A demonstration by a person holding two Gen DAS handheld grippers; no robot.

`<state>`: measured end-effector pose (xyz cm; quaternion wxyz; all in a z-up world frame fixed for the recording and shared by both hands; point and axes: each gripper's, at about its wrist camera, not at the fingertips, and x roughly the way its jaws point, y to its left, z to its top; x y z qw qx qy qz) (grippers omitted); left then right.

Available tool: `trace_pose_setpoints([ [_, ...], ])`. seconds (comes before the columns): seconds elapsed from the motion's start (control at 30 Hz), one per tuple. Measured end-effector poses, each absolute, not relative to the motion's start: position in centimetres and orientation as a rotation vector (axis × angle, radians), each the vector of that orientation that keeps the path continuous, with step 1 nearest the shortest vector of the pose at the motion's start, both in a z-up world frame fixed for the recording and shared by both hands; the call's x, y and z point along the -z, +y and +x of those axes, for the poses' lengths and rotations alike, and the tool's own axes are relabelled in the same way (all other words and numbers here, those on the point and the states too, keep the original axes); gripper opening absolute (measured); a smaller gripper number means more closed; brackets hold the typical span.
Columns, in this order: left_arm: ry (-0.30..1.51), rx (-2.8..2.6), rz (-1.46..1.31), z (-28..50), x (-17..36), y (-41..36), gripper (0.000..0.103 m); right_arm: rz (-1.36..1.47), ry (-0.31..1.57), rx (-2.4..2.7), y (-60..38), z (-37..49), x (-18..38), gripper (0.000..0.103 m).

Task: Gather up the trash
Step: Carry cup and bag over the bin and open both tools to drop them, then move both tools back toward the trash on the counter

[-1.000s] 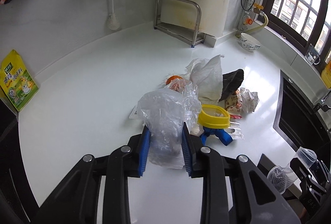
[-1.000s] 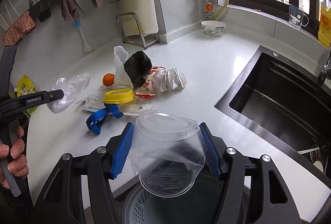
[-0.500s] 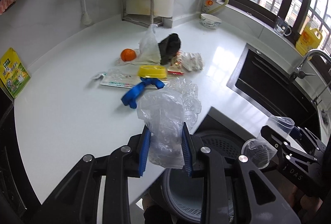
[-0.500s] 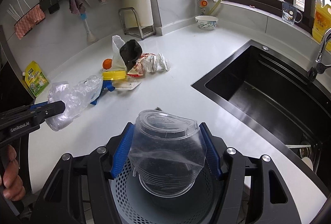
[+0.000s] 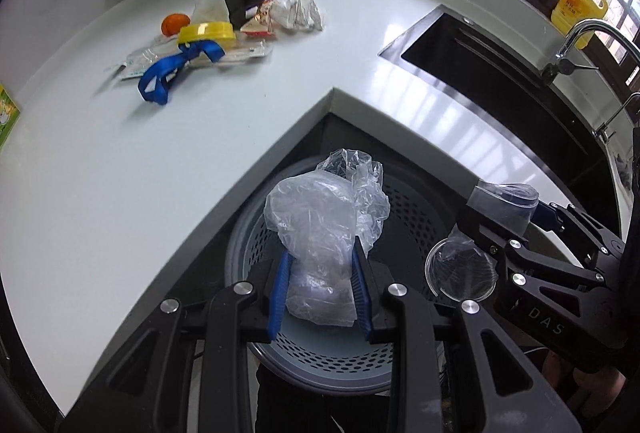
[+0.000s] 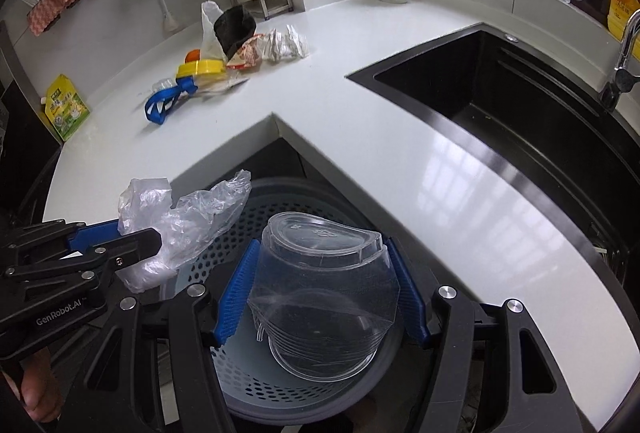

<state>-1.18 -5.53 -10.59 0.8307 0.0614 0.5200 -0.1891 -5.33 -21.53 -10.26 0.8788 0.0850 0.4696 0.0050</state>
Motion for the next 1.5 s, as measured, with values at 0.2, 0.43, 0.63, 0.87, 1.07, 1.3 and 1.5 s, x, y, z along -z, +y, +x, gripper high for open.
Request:
trace_pose_setpoints([
  [0.2,1.160,0.366,0.137,-1.5,14.3,-5.5,0.028,0.176,1.036,-0.057,-20.7,-4.9,13.3,0.062],
  [0.43,1.175,0.353,0.134,-1.5,16.3,-5.6,0.029,0.192,1.065,-0.086,-20.2,-4.4,15.7,0.062],
  [0.63,1.175,0.331,0.127,-1.5,16.8,-5.2,0.032,0.194,1.084,-0.080,-20.3,-4.1,16.5,0.062],
  [0.87,1.167,0.314,0.124,-1.3,16.7,-5.4,0.032,0.179,1.095,-0.071,-20.5,-4.3,16.7,0.062],
  [1.07,1.147,0.290,0.103,-1.7,15.8,-4.9,0.056,0.179,1.099,-0.052,-20.8,-4.5,16.4,0.069],
  [1.3,1.134,0.271,0.101,-1.8,14.7,-4.5,0.057,0.184,1.095,-0.046,-21.2,-4.9,15.9,0.071],
  [1.5,1.137,0.257,0.094,-2.1,14.3,-4.3,0.060,0.185,1.107,-0.053,-21.3,-5.5,15.7,0.071],
])
